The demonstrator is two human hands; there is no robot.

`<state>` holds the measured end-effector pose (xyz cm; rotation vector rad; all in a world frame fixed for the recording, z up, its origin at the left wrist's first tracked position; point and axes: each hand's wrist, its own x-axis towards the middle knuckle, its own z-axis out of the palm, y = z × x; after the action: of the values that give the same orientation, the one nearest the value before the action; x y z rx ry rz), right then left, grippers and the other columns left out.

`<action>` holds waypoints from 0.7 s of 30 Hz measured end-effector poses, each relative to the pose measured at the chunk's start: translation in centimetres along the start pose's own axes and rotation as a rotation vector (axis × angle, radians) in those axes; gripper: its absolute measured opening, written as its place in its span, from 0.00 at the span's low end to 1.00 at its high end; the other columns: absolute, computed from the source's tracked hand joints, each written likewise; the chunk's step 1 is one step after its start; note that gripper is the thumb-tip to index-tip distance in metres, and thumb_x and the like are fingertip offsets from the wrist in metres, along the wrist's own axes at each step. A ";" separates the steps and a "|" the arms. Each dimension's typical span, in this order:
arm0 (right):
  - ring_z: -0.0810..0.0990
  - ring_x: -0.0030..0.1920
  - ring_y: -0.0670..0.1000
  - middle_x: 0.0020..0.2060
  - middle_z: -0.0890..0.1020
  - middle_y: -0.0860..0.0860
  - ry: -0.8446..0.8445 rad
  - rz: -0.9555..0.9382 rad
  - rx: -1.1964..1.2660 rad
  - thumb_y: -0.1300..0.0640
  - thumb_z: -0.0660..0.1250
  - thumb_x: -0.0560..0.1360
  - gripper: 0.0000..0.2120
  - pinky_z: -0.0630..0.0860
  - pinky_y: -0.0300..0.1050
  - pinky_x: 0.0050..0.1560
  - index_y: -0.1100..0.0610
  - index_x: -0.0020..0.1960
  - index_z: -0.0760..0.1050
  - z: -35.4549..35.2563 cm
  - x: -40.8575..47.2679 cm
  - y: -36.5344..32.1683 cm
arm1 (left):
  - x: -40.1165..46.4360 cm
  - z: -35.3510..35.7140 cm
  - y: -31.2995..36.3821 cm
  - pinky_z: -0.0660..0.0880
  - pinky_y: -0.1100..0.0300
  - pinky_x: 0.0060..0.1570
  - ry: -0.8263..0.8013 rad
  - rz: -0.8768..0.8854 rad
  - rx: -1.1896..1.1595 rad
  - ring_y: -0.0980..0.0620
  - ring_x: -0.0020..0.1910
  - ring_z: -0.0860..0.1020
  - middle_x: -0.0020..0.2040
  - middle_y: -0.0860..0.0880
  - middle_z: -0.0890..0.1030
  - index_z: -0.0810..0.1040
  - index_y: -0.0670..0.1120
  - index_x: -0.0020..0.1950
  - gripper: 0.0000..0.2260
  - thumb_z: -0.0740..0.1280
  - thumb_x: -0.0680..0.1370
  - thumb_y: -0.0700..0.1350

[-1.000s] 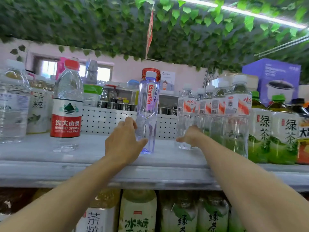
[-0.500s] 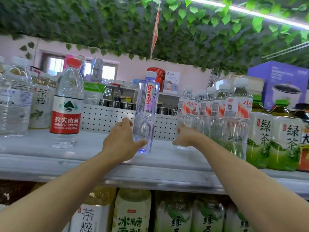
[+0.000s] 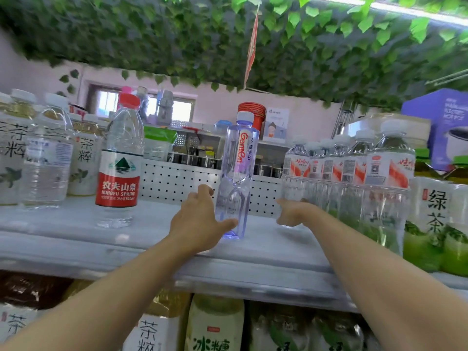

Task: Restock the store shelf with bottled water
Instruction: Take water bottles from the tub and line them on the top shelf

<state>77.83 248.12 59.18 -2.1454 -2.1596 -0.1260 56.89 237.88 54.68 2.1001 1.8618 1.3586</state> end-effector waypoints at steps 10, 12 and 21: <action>0.51 0.76 0.59 0.77 0.52 0.53 -0.129 -0.002 -0.132 0.51 0.56 0.81 0.30 0.52 0.52 0.73 0.55 0.78 0.47 0.2 -0.3 0.3 | 0.0 -0.1 0.1 0.72 0.52 0.55 -0.042 -0.020 -0.001 0.48 0.62 0.71 0.65 0.47 0.70 0.59 0.48 0.69 0.35 0.71 0.70 0.60; 0.52 0.76 0.56 0.77 0.51 0.53 -0.149 -0.034 -0.140 0.54 0.55 0.82 0.29 0.52 0.51 0.73 0.56 0.78 0.46 -0.2 -0.4 0.4 | 0.0 -0.1 0.1 0.72 0.52 0.56 -0.038 -0.025 -0.007 0.48 0.62 0.71 0.64 0.47 0.70 0.59 0.49 0.68 0.34 0.71 0.70 0.59; 0.52 0.76 0.59 0.77 0.48 0.54 -0.191 -0.024 -0.152 0.54 0.54 0.82 0.29 0.55 0.55 0.74 0.57 0.78 0.44 -0.1 1.4 0.1 | 0.1 -0.1 0.0 0.72 0.51 0.58 -0.053 -0.027 -0.006 0.49 0.62 0.70 0.64 0.48 0.69 0.59 0.49 0.68 0.34 0.71 0.70 0.60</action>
<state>77.94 249.47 59.45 -2.2994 -2.3510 -0.0934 56.87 237.90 54.79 2.0785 1.8567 1.2880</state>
